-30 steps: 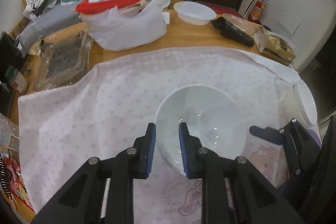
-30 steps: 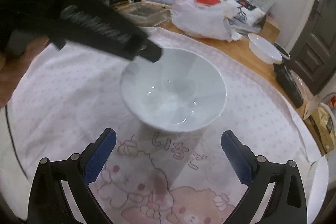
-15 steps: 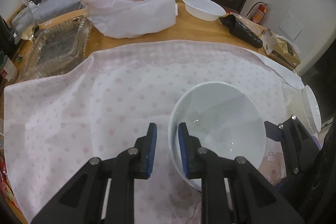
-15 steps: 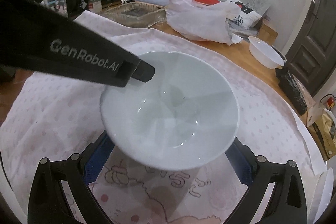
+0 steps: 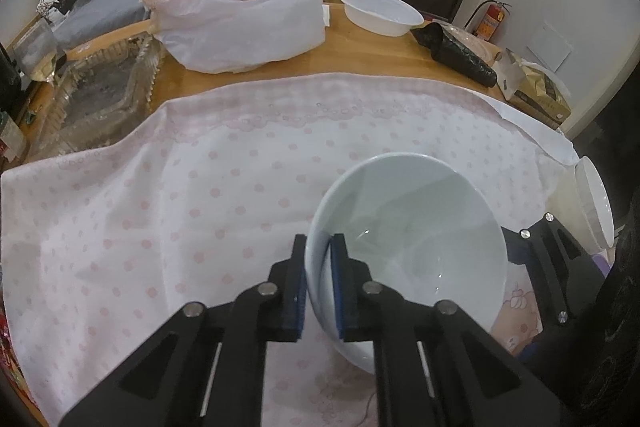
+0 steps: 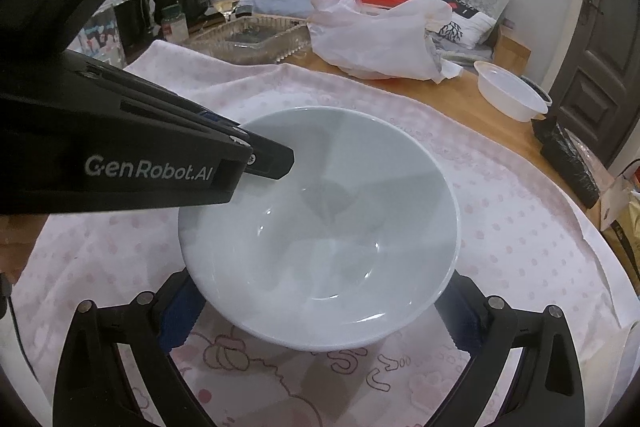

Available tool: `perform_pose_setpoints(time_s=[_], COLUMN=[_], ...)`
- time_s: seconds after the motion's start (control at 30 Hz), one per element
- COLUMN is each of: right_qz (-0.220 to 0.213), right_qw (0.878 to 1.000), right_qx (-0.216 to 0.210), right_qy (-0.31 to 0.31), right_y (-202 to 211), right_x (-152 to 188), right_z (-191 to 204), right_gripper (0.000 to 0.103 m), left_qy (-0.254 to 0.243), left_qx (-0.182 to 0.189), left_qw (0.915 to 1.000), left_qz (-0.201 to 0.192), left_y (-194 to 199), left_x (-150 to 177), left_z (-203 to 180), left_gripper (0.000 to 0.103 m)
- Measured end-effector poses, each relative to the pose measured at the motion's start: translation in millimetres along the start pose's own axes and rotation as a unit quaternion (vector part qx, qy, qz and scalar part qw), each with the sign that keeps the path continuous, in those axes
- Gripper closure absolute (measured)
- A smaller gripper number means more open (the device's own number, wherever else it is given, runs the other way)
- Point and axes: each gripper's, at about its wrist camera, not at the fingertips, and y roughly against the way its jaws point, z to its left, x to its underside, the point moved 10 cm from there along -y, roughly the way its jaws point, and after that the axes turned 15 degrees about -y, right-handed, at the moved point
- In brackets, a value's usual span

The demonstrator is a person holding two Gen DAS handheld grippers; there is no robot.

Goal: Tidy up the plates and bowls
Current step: 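Lift the white bowl with the left gripper and carry it over the plates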

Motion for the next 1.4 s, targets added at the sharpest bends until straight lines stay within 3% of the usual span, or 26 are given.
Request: perform_pose_setpoints(time_s=[0.7, 0.9, 1.4], right_qz=[0.022, 0.022, -0.019], right_qw=[0.999, 0.998, 0.998], right_qx=[-0.02, -0.021, -0.015], right_qy=[-0.037, -0.048, -0.05], right_y=[-8.4, -2.8, 50.4], right_x=[4.3, 4.4, -7.1], right_z=[-0.3, -1.0, -14.2], right_gripper=[0.011, 0.011, 0.011], left_qy=[0.007, -0.01, -0.031], left_qx=[0.023, 0.008, -0.012], left_qw=[0.9997, 0.9999, 0.9992], left_qz=[0.004, 0.002, -0.024], left_y=[-1.0, 10.4, 55.6], left_x=[3.0, -0.3, -23.1], left_z=[-3.3, -11.8, -43.6], left_gripper=[0.095, 0.094, 0.094])
